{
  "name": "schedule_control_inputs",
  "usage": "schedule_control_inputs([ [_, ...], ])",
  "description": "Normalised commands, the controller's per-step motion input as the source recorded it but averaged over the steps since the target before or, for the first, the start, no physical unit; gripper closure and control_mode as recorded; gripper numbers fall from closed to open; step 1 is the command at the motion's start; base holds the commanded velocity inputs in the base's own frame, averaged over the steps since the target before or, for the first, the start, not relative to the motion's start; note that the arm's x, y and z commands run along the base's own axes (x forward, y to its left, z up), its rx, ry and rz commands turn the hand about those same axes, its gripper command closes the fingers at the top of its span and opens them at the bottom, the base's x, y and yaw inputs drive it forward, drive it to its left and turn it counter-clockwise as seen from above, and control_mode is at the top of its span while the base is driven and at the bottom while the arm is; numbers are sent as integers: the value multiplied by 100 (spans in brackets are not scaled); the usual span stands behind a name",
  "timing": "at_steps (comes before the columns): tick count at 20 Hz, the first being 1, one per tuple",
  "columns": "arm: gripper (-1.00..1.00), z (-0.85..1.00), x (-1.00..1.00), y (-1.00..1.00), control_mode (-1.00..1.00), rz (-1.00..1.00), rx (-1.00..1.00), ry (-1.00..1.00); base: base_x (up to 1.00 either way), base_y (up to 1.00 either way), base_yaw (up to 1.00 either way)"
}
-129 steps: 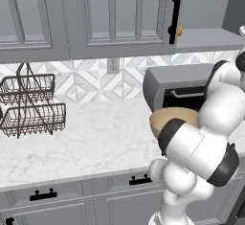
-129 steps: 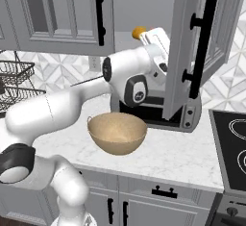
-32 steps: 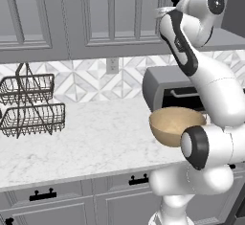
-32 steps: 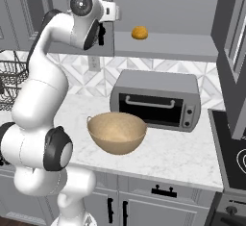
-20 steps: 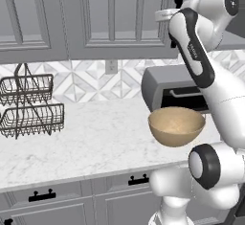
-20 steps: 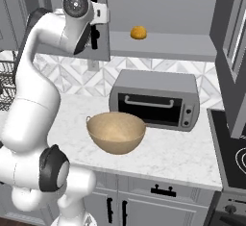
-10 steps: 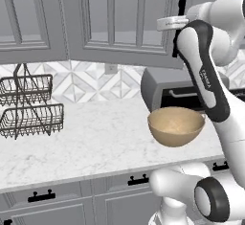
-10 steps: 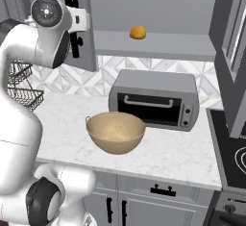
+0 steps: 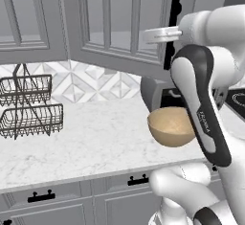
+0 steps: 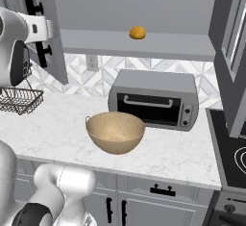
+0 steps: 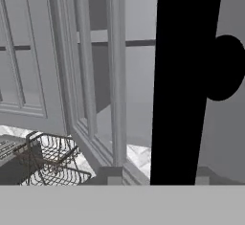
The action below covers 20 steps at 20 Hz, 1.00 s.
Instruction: Open the cabinet, pick up the bread from the cabinet and place it in the basket. Then move the basket to the dining counter.
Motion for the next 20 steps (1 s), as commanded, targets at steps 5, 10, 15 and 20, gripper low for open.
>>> schedule_control_inputs([
  [5,100,0,-94,100,-100,0,0,0,0,0,0],
  [10,100,-1,-100,57,-100,-3,2,0,0,0,0],
  [15,100,23,-100,-46,-100,-8,7,0,0,0,0],
  [20,100,28,-90,-100,-100,-3,21,2,0,0,0],
])
